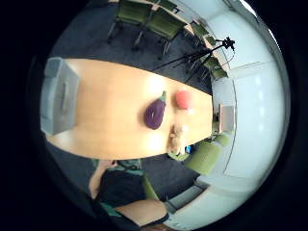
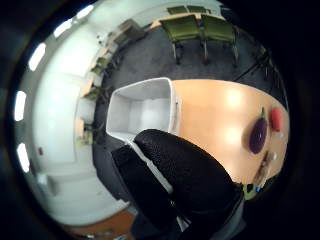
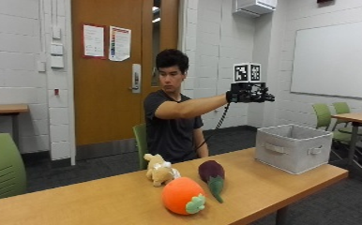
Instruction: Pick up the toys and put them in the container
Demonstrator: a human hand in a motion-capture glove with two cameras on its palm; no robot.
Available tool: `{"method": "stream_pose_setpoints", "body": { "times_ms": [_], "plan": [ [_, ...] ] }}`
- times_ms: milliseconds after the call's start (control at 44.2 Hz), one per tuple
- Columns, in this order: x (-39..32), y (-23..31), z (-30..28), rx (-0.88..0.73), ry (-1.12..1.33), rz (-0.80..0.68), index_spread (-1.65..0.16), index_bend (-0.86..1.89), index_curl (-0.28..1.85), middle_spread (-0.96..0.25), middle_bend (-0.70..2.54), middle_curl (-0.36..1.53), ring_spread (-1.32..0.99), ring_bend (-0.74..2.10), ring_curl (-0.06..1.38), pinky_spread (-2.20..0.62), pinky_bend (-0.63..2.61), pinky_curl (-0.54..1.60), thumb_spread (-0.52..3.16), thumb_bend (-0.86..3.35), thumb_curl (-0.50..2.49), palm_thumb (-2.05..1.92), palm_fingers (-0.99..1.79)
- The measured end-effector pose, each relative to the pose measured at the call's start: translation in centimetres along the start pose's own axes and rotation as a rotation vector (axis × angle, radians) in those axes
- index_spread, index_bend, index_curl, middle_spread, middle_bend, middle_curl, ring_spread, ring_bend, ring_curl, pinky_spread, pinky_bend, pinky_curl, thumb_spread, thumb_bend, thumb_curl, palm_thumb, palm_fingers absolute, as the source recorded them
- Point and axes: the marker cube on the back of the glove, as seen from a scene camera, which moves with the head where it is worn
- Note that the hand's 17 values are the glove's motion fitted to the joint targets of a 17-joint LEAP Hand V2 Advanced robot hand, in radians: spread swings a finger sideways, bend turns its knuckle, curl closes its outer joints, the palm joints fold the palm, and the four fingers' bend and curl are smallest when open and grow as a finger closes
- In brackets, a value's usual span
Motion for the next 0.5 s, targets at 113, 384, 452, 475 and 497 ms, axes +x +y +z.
{"method": "stream_pose_setpoints", "body": {
  "times_ms": [113, 384, 452, 475, 497],
  "plan": [
    [0.1, 0.1, 0.1, 0.002, -0.01, -0.005, -0.13, 0.19, 0.09, -0.05, 0.22, 0.09, -0.15, 0.15, 0.02, -0.07, 0.43, 0.13, 0.64, -0.11, 0.0, -0.17, 0.03],
    [1.9, 0.5, 0.2, -0.014, -0.01, -0.011, -0.19, 0.19, 0.19, -0.07, 0.23, 0.18, -0.23, 0.18, 0.07, -0.09, 0.47, 0.21, 0.96, -0.11, 0.01, -0.16, -0.01],
    [3.0, 0.9, -0.1, 0.001, -0.004, -0.005, -0.19, 0.19, 0.21, -0.08, 0.23, 0.2, -0.25, 0.19, 0.09, -0.09, 0.46, 0.22, 1.0, -0.11, 0.01, -0.17, -0.01],
    [3.4, 1.0, -0.2, 0.005, -0.003, -0.001, -0.2, 0.18, 0.21, -0.08, 0.23, 0.2, -0.25, 0.19, 0.09, -0.09, 0.46, 0.22, 1.01, -0.11, 0.01, -0.17, -0.02],
    [3.8, 1.2, -0.3, 0.01, -0.003, 0.003, -0.2, 0.18, 0.22, -0.08, 0.23, 0.21, -0.25, 0.19, 0.1, -0.1, 0.46, 0.23, 1.02, -0.11, 0.01, -0.17, -0.02]
  ]
}}
